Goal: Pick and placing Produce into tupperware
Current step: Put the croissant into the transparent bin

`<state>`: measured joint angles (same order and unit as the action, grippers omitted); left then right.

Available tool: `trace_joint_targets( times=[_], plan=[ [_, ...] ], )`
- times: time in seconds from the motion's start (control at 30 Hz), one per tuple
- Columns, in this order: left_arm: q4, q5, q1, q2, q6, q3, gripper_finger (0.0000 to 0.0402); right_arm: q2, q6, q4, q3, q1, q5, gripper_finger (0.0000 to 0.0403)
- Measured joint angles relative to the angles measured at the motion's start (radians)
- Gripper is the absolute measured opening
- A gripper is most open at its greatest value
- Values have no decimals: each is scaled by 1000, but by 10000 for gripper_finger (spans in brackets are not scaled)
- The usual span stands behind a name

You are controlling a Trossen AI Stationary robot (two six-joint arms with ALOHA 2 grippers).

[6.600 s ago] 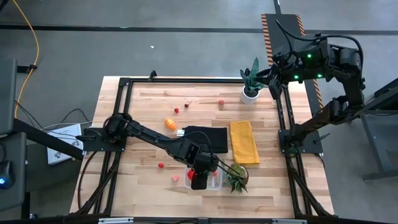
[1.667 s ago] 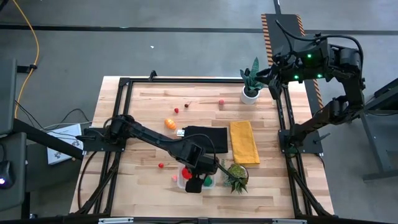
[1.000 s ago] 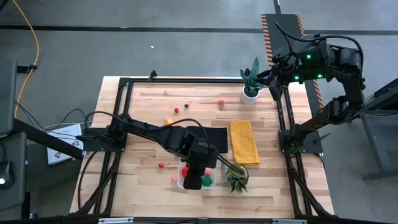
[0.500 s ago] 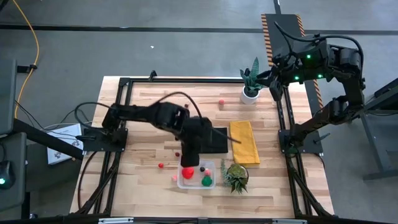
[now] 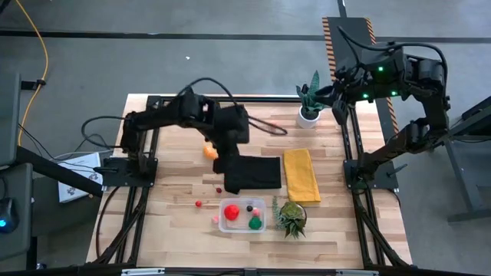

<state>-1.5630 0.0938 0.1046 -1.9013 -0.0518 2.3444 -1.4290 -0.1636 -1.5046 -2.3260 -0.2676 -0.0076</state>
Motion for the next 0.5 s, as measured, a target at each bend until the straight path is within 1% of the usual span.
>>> trace_joint_targets(
  times=[0.13,0.23,0.5],
  plan=[
    [-9,10,48,43,57,0,5,-12,4,10,0,0,1,86],
    [-9,19,89,83,96,-1,5,-26,-10,12,0,0,21,86],
    [-9,26,195,205,128,-1,5,-91,-43,38,0,0,27,86]
  ],
)
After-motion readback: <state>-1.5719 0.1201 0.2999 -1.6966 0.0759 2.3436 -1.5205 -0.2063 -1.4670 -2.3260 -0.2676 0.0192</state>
